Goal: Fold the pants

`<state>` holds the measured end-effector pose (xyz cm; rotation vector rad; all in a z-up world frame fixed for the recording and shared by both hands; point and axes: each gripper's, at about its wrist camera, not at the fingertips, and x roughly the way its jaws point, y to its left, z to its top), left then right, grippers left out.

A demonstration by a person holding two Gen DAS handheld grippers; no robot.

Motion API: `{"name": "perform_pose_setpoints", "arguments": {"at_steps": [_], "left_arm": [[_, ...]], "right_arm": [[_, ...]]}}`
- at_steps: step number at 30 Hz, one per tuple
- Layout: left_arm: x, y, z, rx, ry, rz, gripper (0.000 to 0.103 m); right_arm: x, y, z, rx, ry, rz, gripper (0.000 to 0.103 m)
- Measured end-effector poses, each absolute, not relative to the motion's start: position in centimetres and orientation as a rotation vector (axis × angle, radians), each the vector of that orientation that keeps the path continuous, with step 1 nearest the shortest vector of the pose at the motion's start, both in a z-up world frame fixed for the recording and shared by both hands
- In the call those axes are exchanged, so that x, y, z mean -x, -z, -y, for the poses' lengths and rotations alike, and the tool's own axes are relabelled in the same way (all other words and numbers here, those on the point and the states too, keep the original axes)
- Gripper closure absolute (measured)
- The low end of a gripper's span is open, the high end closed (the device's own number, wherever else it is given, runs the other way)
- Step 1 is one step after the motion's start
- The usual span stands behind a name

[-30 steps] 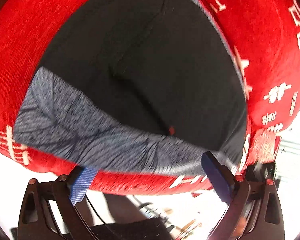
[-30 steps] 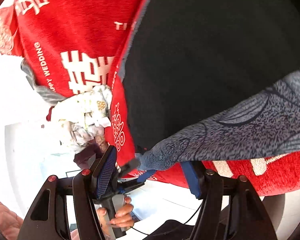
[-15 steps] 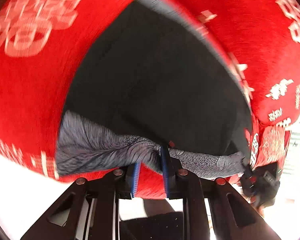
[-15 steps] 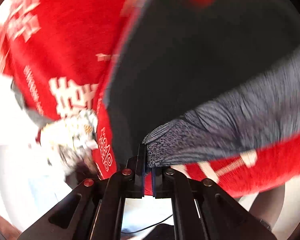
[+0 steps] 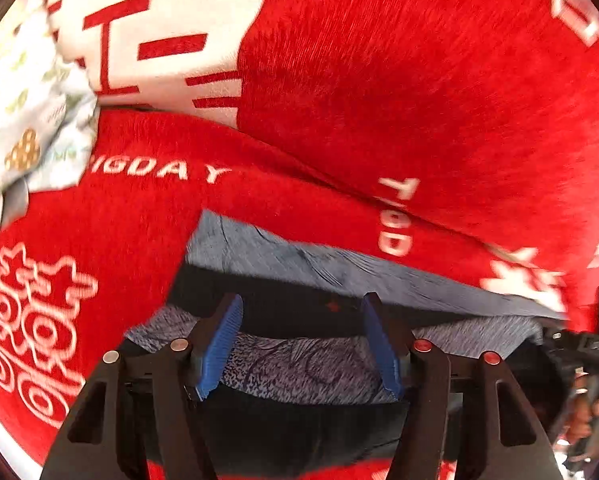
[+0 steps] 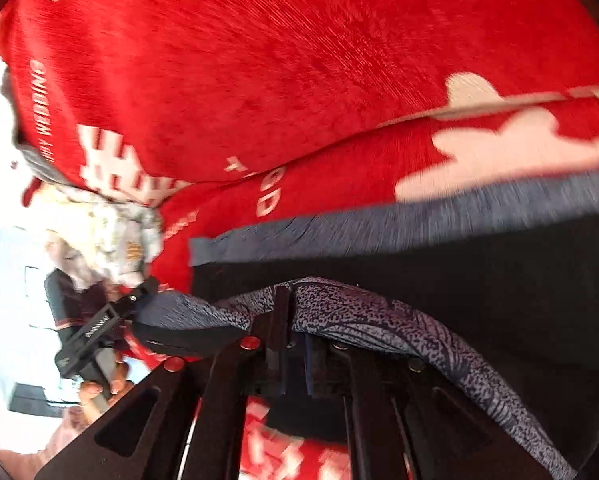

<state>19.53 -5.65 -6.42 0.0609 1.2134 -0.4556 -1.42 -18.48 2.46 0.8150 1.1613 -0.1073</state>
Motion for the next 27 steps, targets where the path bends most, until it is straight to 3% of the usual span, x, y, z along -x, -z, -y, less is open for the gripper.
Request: {"name": "perform_pose_setpoints", "arguments": {"at_steps": [5, 7, 8, 9, 15, 21, 27], "left_arm": [[-22.4, 8.6, 6.0, -0.092, 0.296, -1.243, 0.040], [-23.2, 7.7, 5.0, -0.054, 0.274, -1.245, 0.040], [-23.2, 6.9, 4.7, -0.064, 0.275, -1.238, 0.040], [-23.0, 6.4, 5.0, -0.101, 0.286, -1.231, 0.040], [-14.0, 4.7, 10.5, -0.339, 0.567, -1.293, 0.040], [-2.3, 5.8, 18.9, -0.386, 0.928, -1.446, 0.040], [5.4, 8.4, 27.6, -0.424, 1.124, -1.547, 0.040]], "right_arm": [[-0.2, 3.0, 21.1, -0.888, 0.179, -1.251, 0.080], [0.2, 2.5, 21.5, -0.933, 0.163, -1.220, 0.052], [0.4, 1.6, 21.7, -0.948, 0.142, -1.183, 0.022], [0.6, 0.8, 21.7, -0.953, 0.131, -1.156, 0.015], [6.1, -5.6, 22.3, -0.989, 0.135, -1.046, 0.015], [24.9, -8.4, 24.1, -1.000, 0.496, -1.055, 0.016], [42.9, -6.3, 25.1, -1.171, 0.796, -1.092, 0.020]]}}
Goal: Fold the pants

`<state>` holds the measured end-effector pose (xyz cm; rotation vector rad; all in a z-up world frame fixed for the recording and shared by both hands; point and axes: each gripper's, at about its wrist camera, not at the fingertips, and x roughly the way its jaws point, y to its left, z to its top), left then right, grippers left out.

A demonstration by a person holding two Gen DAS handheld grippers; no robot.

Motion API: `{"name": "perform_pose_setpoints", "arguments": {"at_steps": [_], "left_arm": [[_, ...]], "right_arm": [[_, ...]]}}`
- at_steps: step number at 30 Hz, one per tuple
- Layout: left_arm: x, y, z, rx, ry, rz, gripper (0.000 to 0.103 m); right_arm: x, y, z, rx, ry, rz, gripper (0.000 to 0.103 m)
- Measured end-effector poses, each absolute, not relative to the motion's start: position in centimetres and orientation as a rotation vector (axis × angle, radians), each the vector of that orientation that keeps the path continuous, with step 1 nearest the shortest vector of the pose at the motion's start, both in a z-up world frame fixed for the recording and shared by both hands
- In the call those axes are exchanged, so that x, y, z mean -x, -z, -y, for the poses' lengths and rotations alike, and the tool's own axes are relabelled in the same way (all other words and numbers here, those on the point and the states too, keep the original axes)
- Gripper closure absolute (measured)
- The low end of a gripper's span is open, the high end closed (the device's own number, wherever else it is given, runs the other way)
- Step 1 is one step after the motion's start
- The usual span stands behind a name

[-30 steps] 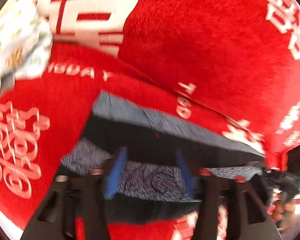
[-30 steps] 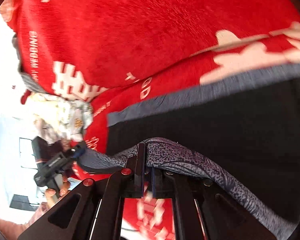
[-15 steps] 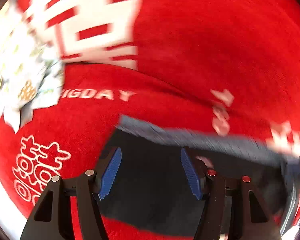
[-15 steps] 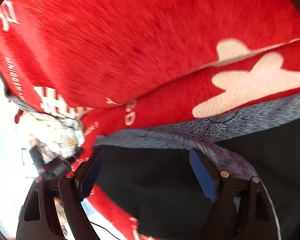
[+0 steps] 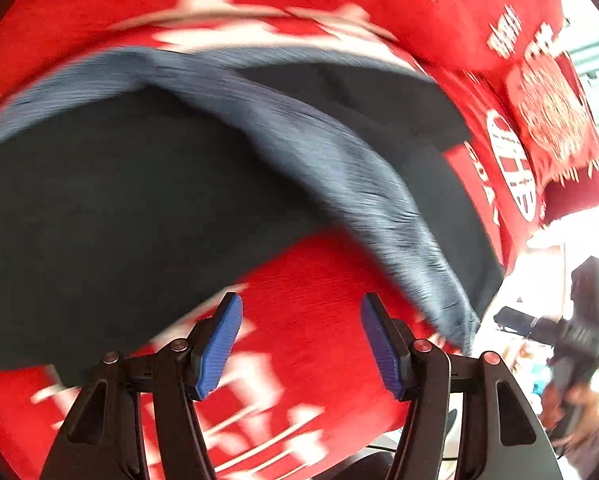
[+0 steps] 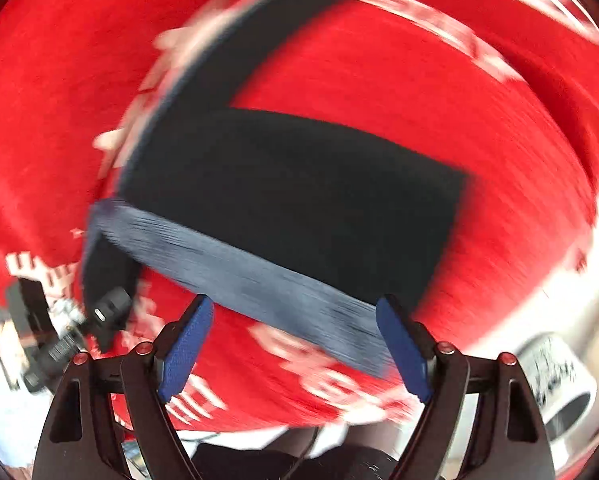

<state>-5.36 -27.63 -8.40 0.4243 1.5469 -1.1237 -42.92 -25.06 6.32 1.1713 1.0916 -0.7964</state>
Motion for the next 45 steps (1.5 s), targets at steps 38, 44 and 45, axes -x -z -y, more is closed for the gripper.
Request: {"name": "perform_pose_setpoints", "arguments": {"at_steps": [38, 44, 45], "left_arm": [[-3.9, 8.8, 33.9, -0.422, 0.798, -1.416, 0.040], [-3.0, 10.0, 32.0, -0.443, 0.737, -1.427, 0.040], [-3.0, 9.7, 31.7, -0.437, 0.738, -1.418, 0.040]], "right_arm": [[36.8, -7.5, 47.1, -1.140, 0.825, -0.870, 0.056], [36.5, -3.7, 48.1, -1.267, 0.769, -0.846, 0.097], [36.6, -4.3, 47.8, -1.248, 0.766, -0.842, 0.097]]}}
